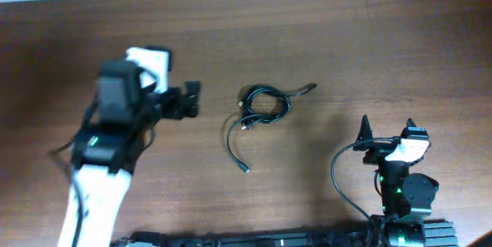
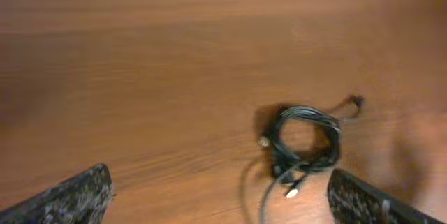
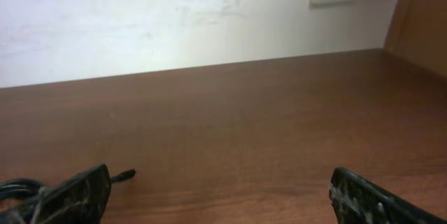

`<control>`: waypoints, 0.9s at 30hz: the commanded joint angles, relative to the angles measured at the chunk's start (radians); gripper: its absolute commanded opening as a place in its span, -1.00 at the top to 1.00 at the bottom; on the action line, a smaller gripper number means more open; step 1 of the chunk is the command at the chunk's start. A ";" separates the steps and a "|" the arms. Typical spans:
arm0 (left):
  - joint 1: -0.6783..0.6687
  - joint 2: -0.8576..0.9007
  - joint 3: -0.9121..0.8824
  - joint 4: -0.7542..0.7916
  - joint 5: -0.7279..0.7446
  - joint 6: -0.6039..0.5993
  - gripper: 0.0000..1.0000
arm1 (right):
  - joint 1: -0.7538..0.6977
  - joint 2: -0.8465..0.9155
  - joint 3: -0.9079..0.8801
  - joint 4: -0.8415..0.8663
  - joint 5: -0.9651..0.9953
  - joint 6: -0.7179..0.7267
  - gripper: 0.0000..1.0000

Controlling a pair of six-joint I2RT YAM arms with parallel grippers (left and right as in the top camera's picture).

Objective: Untangle cables
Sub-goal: 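Reach the left gripper to the black cable bundle and grasp it, then lift the cable bundle with the left gripper toward the center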

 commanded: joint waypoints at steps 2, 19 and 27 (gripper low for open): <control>-0.174 0.202 0.041 0.081 0.079 -0.080 -0.98 | -0.004 -0.006 -0.006 -0.004 0.001 -0.007 -0.97; -0.442 0.768 0.041 0.309 -0.350 -0.637 0.45 | -0.004 -0.006 -0.006 -0.004 0.001 -0.007 -0.97; -0.247 0.661 0.085 -0.019 -0.596 -0.453 1.00 | -0.004 -0.006 -0.006 -0.004 0.001 -0.007 -0.97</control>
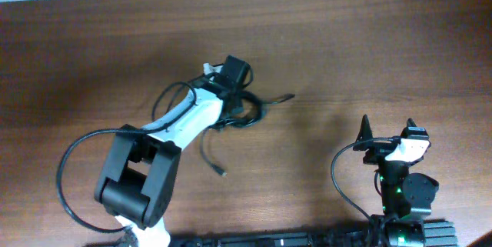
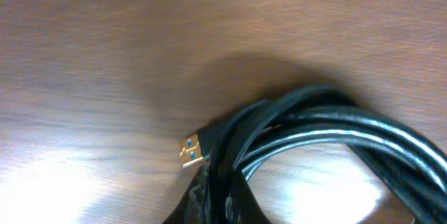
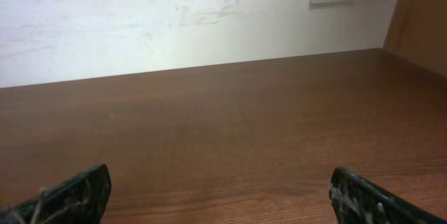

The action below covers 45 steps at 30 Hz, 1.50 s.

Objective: Untangle cables
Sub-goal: 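Lift the cable bundle with the left gripper toward the center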

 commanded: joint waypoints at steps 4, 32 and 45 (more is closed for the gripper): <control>0.142 -0.119 0.019 -0.145 -0.208 0.430 0.90 | -0.004 -0.006 -0.006 -0.004 0.001 -0.007 -0.97; 0.199 0.090 0.037 -0.193 -0.041 0.139 1.00 | -0.004 -0.006 -0.006 -0.004 0.001 -0.007 -0.97; 0.191 -0.097 0.075 -0.303 0.239 -0.210 -0.83 | -0.004 -0.006 -0.006 -0.004 0.001 -0.007 -0.97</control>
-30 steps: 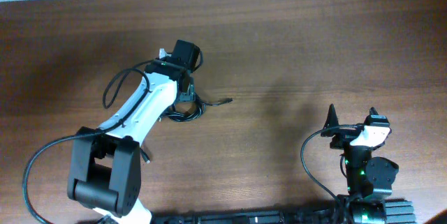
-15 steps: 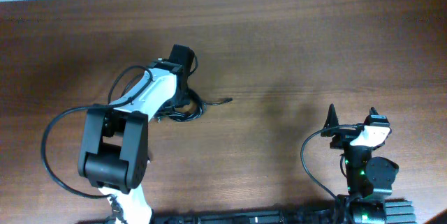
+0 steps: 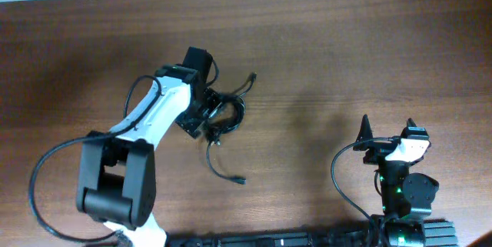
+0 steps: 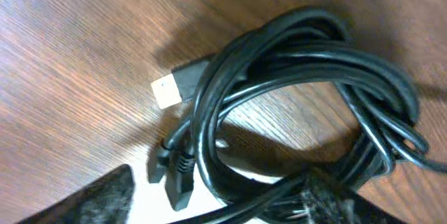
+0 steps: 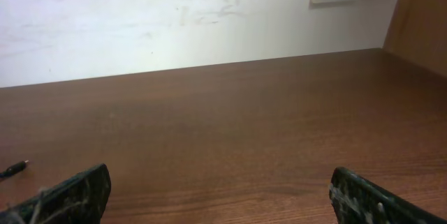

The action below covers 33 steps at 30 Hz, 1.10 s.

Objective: Untangle cables
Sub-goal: 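Lift the cable bundle with the left gripper toward the center, then bring the right gripper to the bundle and grasp a cable strand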

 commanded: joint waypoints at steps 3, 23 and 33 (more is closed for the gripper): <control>0.003 -0.043 0.026 0.142 -0.120 0.796 -0.97 | -0.004 -0.006 -0.006 -0.004 0.001 -0.007 -0.97; 0.091 -0.170 0.133 0.056 -0.130 0.494 1.00 | -0.004 0.021 -0.006 0.052 -0.274 0.373 -0.97; 0.107 -0.317 0.132 0.063 -0.100 0.660 1.00 | 0.009 0.689 0.430 -0.002 -0.584 0.505 -0.97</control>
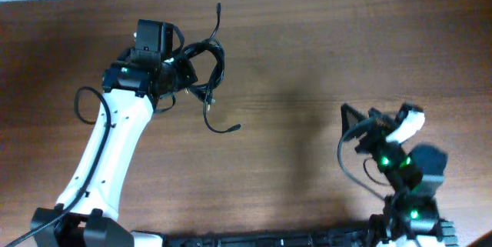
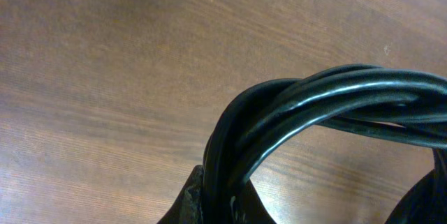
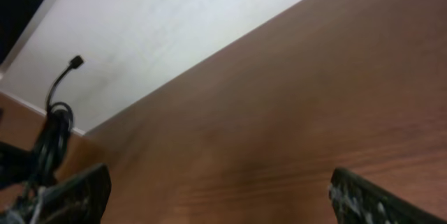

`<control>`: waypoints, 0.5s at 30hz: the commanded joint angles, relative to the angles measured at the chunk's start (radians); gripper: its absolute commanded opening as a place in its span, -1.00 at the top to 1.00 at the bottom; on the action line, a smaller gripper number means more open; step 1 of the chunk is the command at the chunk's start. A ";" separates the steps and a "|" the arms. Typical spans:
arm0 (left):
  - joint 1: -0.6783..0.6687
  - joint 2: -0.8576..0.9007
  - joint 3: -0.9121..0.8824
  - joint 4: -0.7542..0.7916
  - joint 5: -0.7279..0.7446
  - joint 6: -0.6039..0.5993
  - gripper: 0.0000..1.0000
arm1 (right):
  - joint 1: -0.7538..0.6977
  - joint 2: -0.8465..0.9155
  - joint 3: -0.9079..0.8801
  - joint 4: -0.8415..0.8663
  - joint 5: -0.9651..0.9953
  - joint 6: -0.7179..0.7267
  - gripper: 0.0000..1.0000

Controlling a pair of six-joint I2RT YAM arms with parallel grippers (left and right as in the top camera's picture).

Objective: Untangle cables
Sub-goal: 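Bring the right gripper to the bundle and grasp a cable strand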

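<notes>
A black cable bundle [image 1: 209, 56] of tangled loops hangs above the brown table, with my left gripper [image 1: 181, 70] shut on it. One loose end sticks up toward the far edge [image 1: 218, 8], and another trails down to a plug [image 1: 233, 128]. In the left wrist view the loops [image 2: 328, 98] rise from between my shut fingers [image 2: 194, 199]. My right gripper [image 3: 220, 199] stands open and holds nothing at the table's right side [image 1: 360, 128]. From there it sees the bundle [image 3: 52, 133] far off at the left.
The brown wooden table [image 1: 323, 55] meets a white wall [image 3: 174, 21] along its far edge. The right arm's own black cable [image 1: 344, 162] loops beside its base.
My left gripper has shut on the bundle, which now hangs off the table, farther back and to the left. My right arm has tilted and turned toward the left.
The bundle lay mid-table with my left gripper open to its left. Then my left gripper was down at the bundle, which lay a little more to the left. Later both were farther left still. Now the bundle hangs from the shut gripper.
</notes>
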 commanded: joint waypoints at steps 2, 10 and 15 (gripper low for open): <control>0.002 -0.022 0.019 0.006 0.012 0.293 1.00 | 0.069 0.486 0.346 -0.075 -0.449 -0.006 -0.97; 0.001 -0.022 0.019 -0.009 0.148 0.723 1.00 | 0.253 1.072 0.483 0.387 -0.698 0.333 -0.97; 0.001 -0.021 0.018 -0.055 0.327 0.821 1.00 | 0.445 1.073 0.483 0.730 -0.452 0.510 -0.59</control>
